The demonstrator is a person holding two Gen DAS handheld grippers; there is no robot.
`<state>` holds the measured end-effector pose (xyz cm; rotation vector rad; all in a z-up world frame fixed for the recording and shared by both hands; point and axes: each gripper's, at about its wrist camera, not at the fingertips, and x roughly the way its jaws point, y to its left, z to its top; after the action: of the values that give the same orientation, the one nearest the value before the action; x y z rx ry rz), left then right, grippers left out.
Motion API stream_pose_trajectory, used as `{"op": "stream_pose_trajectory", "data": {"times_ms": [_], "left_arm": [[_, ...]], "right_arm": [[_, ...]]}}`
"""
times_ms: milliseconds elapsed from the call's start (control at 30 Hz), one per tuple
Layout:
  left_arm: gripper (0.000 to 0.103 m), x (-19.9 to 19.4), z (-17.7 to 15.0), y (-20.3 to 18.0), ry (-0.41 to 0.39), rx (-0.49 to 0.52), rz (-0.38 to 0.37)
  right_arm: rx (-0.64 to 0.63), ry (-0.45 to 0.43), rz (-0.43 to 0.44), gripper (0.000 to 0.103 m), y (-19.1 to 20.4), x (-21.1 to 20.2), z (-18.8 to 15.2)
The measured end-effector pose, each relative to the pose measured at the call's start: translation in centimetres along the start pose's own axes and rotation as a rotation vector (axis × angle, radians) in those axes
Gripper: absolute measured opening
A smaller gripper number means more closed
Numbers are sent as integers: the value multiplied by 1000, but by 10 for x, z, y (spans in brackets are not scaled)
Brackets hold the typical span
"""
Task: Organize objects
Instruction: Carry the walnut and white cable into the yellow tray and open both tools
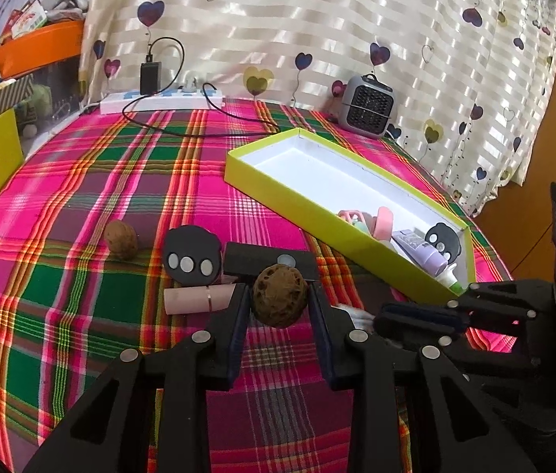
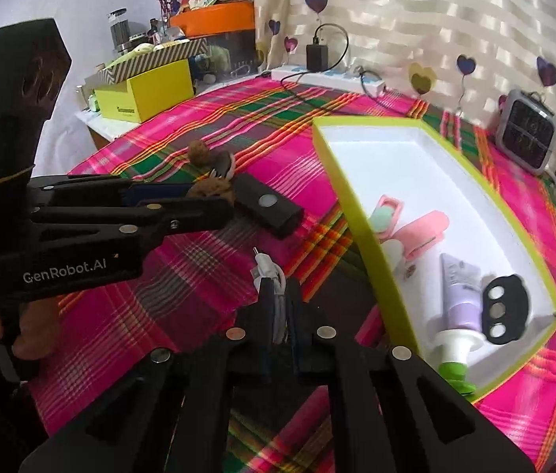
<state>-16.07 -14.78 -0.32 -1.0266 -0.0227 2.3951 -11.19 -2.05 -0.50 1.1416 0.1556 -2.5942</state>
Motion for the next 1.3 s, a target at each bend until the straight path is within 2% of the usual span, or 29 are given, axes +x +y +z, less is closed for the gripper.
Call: {"op": "stream_pose_trajectory", "data": {"times_ms": [433, 700, 1100, 1300], "left_arm": [[29, -2, -2, -3, -1, -5, -15], [29, 2, 10, -22, -20, 31, -50], [29, 18, 51, -60, -64, 111, -77], [29, 45, 63, -70, -45, 122, -53]], "right_arm": [[31, -43, 21, 6, -4, -11, -2], [75, -116, 6, 6, -18, -34, 0], [204, -171, -112, 6, -78, -50, 10], [277, -138, -169, 6, -109, -35, 13]]}}
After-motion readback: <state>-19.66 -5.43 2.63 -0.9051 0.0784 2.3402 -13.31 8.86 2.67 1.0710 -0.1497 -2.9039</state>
